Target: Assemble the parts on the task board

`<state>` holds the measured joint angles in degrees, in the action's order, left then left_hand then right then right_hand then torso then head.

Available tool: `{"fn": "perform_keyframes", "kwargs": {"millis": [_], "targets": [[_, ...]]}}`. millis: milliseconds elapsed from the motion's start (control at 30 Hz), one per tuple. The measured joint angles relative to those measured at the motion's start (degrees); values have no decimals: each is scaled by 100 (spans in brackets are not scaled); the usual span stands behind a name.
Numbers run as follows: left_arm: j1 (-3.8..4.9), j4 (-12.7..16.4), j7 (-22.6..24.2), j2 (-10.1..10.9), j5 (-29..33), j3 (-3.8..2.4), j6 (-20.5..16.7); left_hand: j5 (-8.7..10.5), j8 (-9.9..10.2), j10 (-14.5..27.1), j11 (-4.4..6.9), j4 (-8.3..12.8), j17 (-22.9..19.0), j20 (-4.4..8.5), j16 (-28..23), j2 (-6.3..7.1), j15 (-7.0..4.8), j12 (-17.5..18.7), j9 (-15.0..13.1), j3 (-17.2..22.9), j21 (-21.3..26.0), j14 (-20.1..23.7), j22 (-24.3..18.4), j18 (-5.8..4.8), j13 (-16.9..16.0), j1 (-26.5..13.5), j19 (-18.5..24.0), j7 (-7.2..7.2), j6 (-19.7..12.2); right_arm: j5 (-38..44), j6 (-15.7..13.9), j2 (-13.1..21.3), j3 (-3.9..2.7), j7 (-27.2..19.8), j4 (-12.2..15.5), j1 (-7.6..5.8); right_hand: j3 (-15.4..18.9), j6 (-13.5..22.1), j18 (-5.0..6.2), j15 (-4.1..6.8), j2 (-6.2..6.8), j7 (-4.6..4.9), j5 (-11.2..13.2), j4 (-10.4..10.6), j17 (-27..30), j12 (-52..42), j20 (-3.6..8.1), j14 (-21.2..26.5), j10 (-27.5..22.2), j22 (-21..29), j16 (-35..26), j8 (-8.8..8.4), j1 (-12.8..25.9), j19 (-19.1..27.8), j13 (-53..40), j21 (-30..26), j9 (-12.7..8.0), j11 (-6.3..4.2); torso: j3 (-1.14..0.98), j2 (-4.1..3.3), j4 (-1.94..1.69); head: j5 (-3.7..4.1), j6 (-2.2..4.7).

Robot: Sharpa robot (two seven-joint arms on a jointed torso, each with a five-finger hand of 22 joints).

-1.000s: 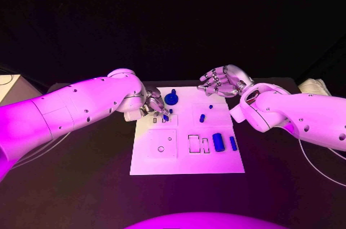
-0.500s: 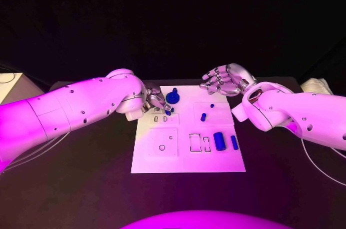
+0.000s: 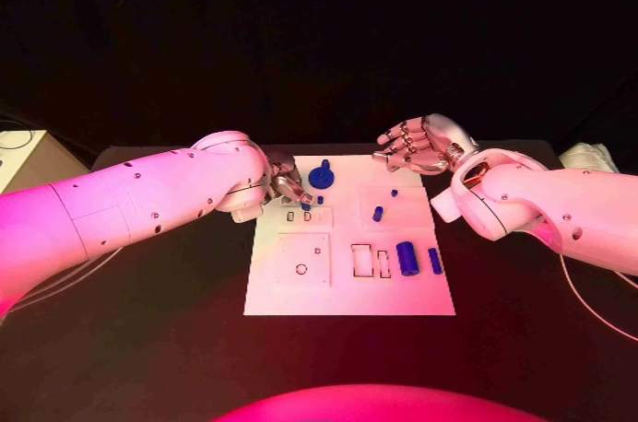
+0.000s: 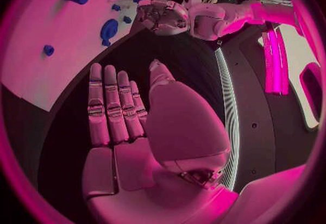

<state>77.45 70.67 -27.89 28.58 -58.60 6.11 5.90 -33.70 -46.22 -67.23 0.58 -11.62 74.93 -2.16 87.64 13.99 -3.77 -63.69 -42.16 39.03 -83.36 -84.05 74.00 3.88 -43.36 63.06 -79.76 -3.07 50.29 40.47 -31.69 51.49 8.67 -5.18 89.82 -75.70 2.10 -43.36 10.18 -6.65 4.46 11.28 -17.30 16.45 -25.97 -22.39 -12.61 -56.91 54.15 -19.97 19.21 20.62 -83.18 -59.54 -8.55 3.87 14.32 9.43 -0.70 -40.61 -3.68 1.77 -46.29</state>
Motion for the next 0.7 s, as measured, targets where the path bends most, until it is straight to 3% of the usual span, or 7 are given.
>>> {"fn": "perform_keyframes", "kwargs": {"millis": [700], "targets": [[-18,-74,43,-60,-270,18,361,-2,0,-8,-7,0,0,0,0,-4,-20,5,17,0,0,21,-6,1,74,4,1,-1,-1,-16,2,-8,0,-4,-6,1,-16,0,0,0,0,0,0,16,16,0,0,0,0,28,1,-23,0,0,22,0,-5,0,3,-11,3,15,-30]]}}
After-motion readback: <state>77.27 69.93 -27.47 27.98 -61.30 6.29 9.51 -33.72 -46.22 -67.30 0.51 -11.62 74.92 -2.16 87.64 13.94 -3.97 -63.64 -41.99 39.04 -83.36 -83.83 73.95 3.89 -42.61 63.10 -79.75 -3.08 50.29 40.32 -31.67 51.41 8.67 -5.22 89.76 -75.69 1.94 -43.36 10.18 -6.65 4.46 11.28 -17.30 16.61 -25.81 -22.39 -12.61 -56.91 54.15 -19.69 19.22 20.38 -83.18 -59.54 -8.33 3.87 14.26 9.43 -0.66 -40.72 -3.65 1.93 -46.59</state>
